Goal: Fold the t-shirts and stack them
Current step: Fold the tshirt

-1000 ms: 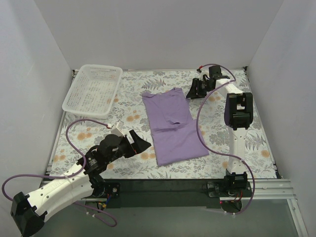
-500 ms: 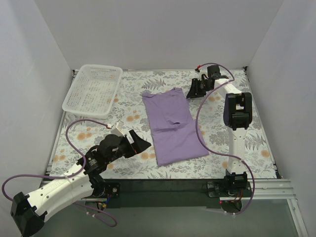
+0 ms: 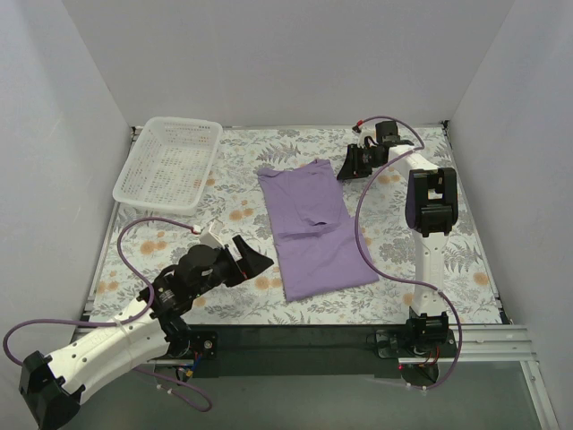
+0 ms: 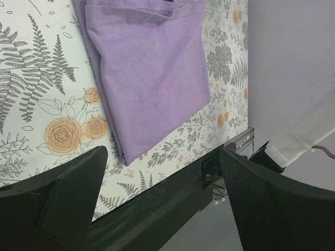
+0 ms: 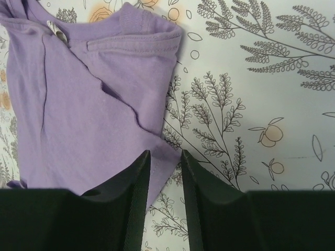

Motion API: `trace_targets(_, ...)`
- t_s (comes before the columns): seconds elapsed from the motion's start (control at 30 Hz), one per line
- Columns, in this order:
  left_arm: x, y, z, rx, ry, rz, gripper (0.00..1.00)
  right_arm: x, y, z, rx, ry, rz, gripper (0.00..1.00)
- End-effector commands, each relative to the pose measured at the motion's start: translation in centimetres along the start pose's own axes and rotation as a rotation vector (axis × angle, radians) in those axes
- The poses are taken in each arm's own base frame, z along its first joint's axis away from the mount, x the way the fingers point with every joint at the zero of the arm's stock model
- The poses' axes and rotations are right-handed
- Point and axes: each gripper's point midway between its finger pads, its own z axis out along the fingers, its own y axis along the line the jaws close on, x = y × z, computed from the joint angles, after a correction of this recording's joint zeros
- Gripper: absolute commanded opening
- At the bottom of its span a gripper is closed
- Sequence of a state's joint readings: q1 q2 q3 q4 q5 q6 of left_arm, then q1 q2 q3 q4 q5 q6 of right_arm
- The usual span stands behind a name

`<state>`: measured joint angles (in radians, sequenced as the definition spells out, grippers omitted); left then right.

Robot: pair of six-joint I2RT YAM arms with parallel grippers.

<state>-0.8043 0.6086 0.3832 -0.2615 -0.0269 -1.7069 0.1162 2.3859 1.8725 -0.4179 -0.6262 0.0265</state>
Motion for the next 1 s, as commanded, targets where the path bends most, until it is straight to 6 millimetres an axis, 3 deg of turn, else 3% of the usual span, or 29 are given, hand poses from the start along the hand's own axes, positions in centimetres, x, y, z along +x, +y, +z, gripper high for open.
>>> trace_targets(0.0, -0.1, 0.4, 0.0, -0.005, -0.014, -0.008, 0.87, 5.8, -1.0, 1.2, 0.049, 0.16, 0.081, 0.37)
trace_targets(0.27, -0.2, 0.3, -0.2, 0.004, -0.019, -0.01, 0.87, 5.9, -1.0, 0.8, 0.047, 0.161, 0.056, 0.29)
trace_targets(0.33, -0.2, 0.2, -0.3, 0.008, -0.019, -0.01, 0.87, 5.7, -1.0, 0.8, 0.055, 0.158, 0.051, 0.25)
trace_targets(0.4, -0.3, 0.0, -0.4, 0.01, -0.022, -0.01, 0.87, 5.4, -1.1, 0.7, 0.061, 0.151, 0.04, 0.15)
trace_targets(0.6, -0.4, 0.2, -0.6, 0.005, -0.028, -0.013, 0.87, 4.7, -1.3, 0.4, 0.054, 0.136, 0.032, 0.02)
trace_targets(0.97, -0.9, -0.4, -0.8, 0.015, -0.041, 0.001, 0.87, 2.6, 0.3, -1.5, -0.021, 0.079, -0.01, 0.01)
